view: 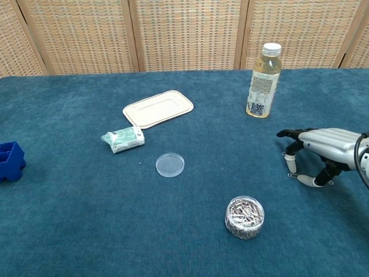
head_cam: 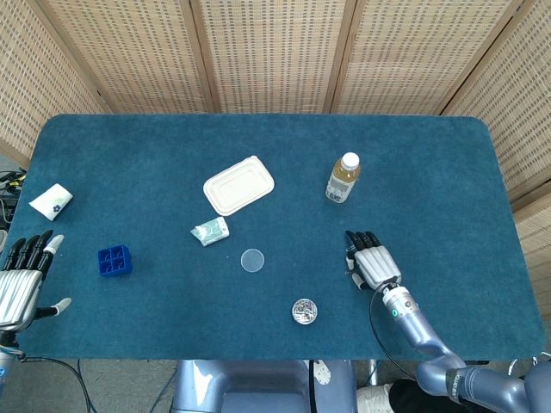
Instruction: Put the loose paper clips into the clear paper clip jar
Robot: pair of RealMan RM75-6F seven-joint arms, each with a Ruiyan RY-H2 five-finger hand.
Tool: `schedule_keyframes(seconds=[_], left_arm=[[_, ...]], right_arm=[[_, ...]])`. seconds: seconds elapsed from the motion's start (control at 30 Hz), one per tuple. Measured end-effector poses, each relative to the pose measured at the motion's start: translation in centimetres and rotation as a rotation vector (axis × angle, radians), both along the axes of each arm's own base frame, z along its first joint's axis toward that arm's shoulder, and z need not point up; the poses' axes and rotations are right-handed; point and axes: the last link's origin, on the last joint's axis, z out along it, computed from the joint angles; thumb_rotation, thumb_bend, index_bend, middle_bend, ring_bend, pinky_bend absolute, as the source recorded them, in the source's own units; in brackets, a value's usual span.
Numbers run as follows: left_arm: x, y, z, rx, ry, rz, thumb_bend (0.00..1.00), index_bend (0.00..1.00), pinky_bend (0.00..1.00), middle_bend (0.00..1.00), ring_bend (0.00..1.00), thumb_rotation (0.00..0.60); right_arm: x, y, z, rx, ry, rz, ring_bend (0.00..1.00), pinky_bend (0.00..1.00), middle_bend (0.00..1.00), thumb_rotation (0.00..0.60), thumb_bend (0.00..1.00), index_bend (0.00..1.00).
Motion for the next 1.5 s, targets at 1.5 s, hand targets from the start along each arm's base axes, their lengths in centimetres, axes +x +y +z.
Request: schedule_keyframes(seconds=[1.5], left_arm=[[0.3,-0.2,-0.1,-0.009,-0.004,-0.012,0.0,0.0,0.0,0.0,0.0,0.6]], right_arm=[[6.9,3.1,3.1,0.067,-0.091,0.334,0.0,0.0,0.01,0.6,0.43,0.69]])
